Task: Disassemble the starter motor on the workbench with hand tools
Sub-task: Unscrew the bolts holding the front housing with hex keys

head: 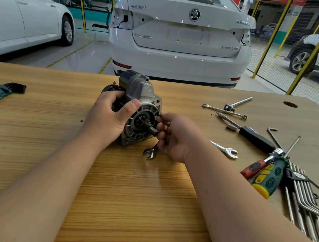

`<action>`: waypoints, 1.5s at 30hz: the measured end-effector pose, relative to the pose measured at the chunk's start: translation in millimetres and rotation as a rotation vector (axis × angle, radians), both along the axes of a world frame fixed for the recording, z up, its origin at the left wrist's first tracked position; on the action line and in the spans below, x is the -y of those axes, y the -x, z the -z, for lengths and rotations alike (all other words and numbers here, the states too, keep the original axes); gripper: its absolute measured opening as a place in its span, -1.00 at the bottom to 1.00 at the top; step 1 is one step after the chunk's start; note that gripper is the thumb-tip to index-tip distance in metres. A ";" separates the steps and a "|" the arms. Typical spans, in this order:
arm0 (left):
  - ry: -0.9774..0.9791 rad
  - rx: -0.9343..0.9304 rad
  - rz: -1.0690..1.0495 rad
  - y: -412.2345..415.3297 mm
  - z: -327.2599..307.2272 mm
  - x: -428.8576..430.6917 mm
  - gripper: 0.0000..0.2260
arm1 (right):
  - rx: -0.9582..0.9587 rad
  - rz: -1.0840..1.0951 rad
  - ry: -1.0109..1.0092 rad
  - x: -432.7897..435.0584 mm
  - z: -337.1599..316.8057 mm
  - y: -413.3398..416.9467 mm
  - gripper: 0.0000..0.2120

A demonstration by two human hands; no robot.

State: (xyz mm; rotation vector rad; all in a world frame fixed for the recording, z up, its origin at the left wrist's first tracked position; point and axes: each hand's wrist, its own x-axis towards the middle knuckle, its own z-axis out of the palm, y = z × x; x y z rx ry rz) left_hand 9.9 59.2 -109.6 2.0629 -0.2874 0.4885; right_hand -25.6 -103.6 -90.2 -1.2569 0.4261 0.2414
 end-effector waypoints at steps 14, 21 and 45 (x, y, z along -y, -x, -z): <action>0.009 -0.018 0.000 2.5 -1.4 1.1 -0.55 | 0.003 0.051 0.050 -7.2 -1.9 3.0 -0.77; -0.022 -0.002 -0.015 1.3 -1.5 0.5 -0.50 | 0.187 0.066 0.393 -5.5 0.7 1.1 -0.83; -0.052 -0.024 -0.006 4.6 -5.4 1.6 -0.38 | 0.502 -0.024 1.127 6.9 -0.1 -0.9 -0.69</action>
